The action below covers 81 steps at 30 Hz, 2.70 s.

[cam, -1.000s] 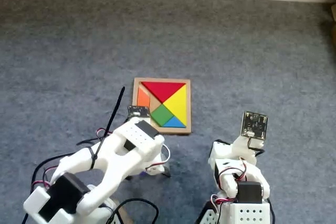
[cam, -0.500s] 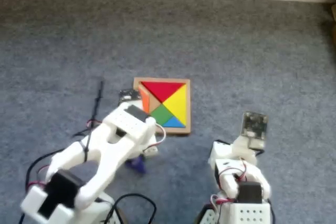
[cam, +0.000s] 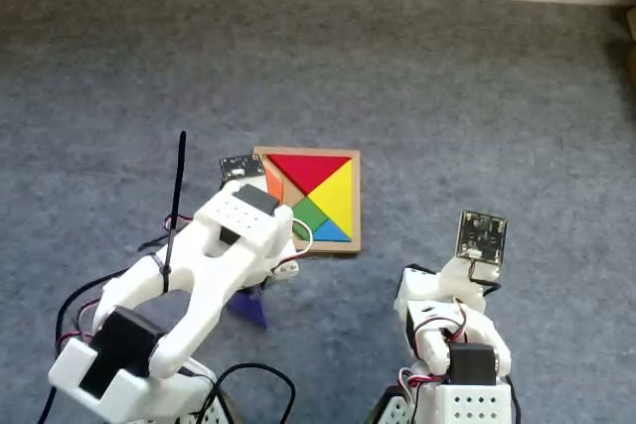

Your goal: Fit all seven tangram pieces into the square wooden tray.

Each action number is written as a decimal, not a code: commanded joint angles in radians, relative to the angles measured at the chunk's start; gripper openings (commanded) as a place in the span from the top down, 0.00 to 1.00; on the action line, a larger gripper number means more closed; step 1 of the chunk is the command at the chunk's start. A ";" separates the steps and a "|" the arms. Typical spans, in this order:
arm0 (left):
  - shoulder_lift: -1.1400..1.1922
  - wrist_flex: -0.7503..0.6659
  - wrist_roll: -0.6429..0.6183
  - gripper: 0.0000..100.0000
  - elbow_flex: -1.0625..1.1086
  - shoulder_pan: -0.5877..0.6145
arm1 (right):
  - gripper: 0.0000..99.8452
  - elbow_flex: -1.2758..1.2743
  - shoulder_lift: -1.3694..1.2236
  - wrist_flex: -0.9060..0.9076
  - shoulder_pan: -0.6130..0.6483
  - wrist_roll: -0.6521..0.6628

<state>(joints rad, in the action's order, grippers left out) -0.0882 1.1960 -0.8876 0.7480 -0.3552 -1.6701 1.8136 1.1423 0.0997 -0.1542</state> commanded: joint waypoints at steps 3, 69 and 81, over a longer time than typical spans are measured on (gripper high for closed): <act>-0.012 0.147 0.005 0.94 -0.114 0.019 | 0.99 -0.099 -0.001 -0.021 -0.015 0.008; -0.446 0.028 0.118 0.99 0.079 0.062 | 0.99 -0.099 -0.001 -0.021 -0.015 0.008; -0.437 -0.212 -0.034 0.99 0.094 0.062 | 0.99 -0.099 -0.001 -0.021 -0.015 0.008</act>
<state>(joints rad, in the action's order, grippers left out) -0.5178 1.1316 -0.9045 0.8155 -0.3076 -1.6701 1.8136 1.1423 0.0997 -0.1542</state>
